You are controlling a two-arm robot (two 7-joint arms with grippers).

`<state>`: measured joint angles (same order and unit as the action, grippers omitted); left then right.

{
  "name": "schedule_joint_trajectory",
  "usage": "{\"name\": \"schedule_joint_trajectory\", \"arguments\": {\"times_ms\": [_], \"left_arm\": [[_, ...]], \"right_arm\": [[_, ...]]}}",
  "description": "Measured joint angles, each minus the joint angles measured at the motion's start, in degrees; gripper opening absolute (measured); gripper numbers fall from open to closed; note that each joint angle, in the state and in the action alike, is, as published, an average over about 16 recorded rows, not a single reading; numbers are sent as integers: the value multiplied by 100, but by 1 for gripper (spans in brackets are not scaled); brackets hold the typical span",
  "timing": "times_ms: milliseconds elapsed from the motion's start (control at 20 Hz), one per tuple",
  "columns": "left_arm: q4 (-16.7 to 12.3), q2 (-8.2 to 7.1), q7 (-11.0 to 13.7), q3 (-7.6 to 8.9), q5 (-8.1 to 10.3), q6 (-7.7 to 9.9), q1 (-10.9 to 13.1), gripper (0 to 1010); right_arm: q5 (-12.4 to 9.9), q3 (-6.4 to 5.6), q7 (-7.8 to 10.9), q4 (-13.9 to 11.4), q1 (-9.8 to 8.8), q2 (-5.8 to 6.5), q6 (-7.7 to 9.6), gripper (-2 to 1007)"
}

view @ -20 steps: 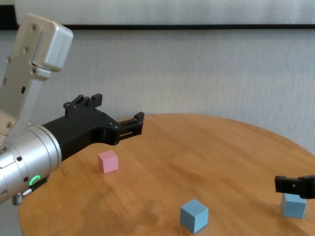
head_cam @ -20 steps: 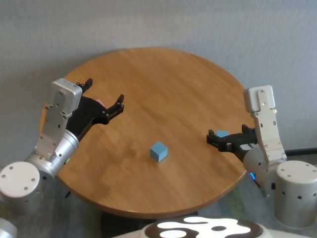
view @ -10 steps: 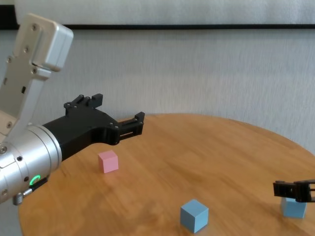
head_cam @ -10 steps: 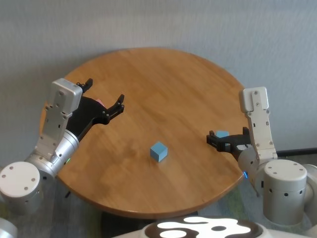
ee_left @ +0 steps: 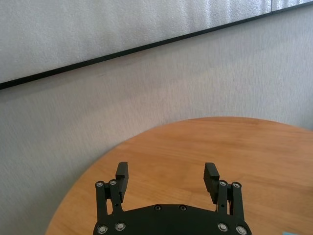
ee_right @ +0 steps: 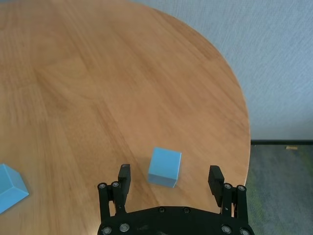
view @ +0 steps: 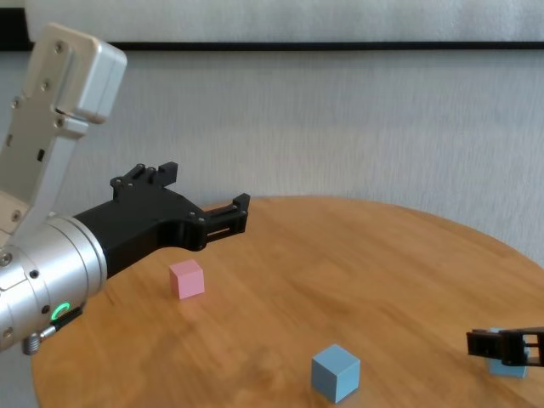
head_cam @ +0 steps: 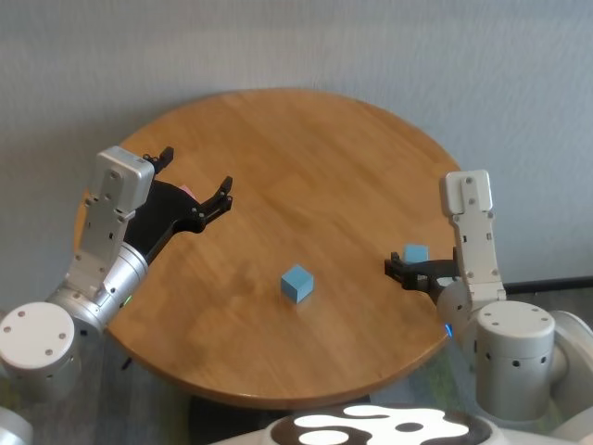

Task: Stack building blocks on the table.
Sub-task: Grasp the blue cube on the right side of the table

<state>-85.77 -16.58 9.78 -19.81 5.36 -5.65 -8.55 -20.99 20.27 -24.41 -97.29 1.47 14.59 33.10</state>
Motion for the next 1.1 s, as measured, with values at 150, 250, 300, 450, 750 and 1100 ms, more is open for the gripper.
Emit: {"name": "schedule_joint_trajectory", "arguments": {"times_ms": [150, 250, 300, 450, 750, 1100], "left_arm": [[0, 0, 0, 0, 0, 1, 0, 1002], [0, 0, 0, 0, 1, 1, 0, 1002], [0, 0, 0, 0, 1, 1, 0, 1001], [0, 0, 0, 0, 1, 1, 0, 1001], [0, 0, 0, 0, 1, 1, 0, 1002], [0, 0, -1, 0, 1, 1, 0, 1002]], "right_arm": [[49, -11, -61, 102, 26, -115, -16, 1005], [78, -20, -99, 169, 45, -191, -30, 1005], [93, -26, -118, 200, 54, -227, -37, 1005], [139, -46, -170, 288, 83, -330, -60, 1005], [223, -92, -235, 436, 143, -494, -88, 1005], [320, -128, -252, 596, 208, -621, -96, 1005]]}}
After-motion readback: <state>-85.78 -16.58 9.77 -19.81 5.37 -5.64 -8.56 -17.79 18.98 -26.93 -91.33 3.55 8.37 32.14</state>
